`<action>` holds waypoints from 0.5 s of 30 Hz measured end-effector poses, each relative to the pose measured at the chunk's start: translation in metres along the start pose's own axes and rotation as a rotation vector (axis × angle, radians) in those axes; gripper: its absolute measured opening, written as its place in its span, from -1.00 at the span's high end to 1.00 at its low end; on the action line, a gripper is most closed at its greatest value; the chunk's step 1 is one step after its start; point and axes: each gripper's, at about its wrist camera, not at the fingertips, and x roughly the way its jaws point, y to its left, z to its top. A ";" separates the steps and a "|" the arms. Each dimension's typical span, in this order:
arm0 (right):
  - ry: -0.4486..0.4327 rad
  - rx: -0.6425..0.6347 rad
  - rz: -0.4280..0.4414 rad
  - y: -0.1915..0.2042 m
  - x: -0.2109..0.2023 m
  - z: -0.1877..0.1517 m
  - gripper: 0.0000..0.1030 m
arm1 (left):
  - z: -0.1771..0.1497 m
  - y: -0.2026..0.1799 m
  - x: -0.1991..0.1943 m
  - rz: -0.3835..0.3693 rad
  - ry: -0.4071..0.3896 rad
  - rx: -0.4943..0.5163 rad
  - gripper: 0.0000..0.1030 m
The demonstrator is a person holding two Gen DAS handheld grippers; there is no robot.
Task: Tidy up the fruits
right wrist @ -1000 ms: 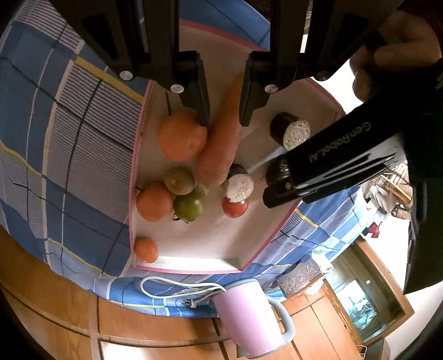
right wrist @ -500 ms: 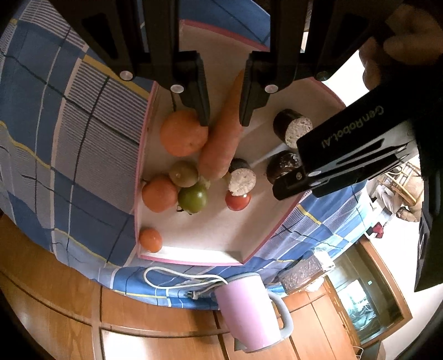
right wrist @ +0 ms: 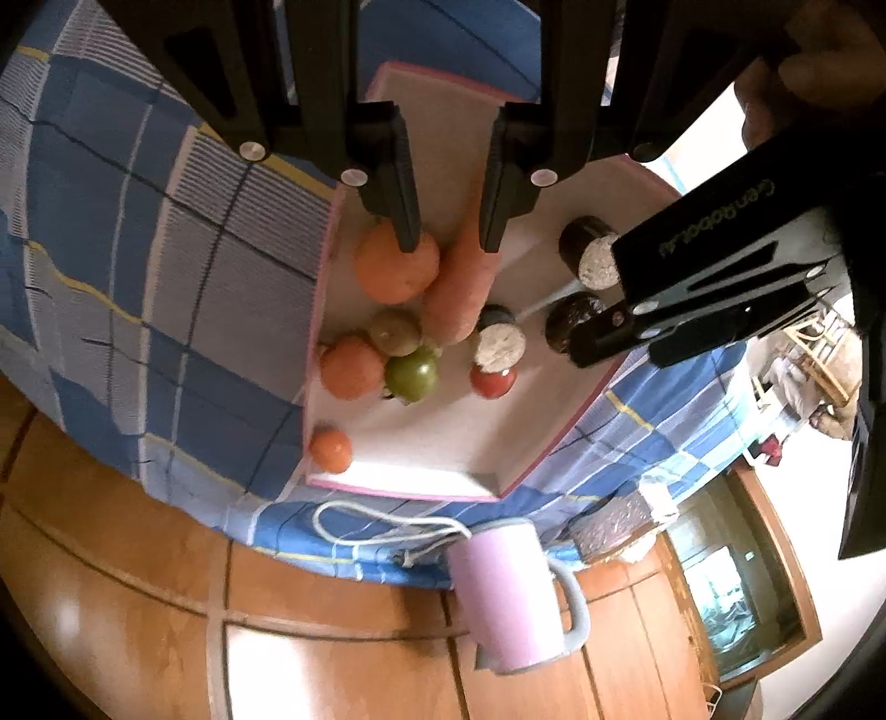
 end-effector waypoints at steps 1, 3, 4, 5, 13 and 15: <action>-0.012 0.003 -0.013 -0.001 -0.003 0.000 0.51 | -0.001 -0.001 -0.002 -0.001 -0.003 0.001 -0.17; -0.039 0.009 -0.043 -0.003 -0.008 -0.001 0.50 | -0.003 -0.002 -0.006 -0.004 -0.009 0.000 -0.21; -0.046 0.013 -0.053 -0.005 -0.010 -0.001 0.50 | -0.005 -0.003 -0.008 -0.006 -0.012 0.002 -0.21; -0.055 0.021 -0.065 -0.006 -0.012 -0.002 0.48 | -0.006 -0.004 -0.010 -0.007 -0.014 0.003 -0.21; -0.084 0.068 -0.137 -0.020 -0.020 -0.012 0.44 | -0.017 -0.009 -0.029 -0.022 -0.052 -0.004 -0.43; -0.087 0.074 -0.145 -0.021 -0.022 -0.014 0.43 | -0.019 -0.011 -0.032 -0.021 -0.060 0.001 -0.53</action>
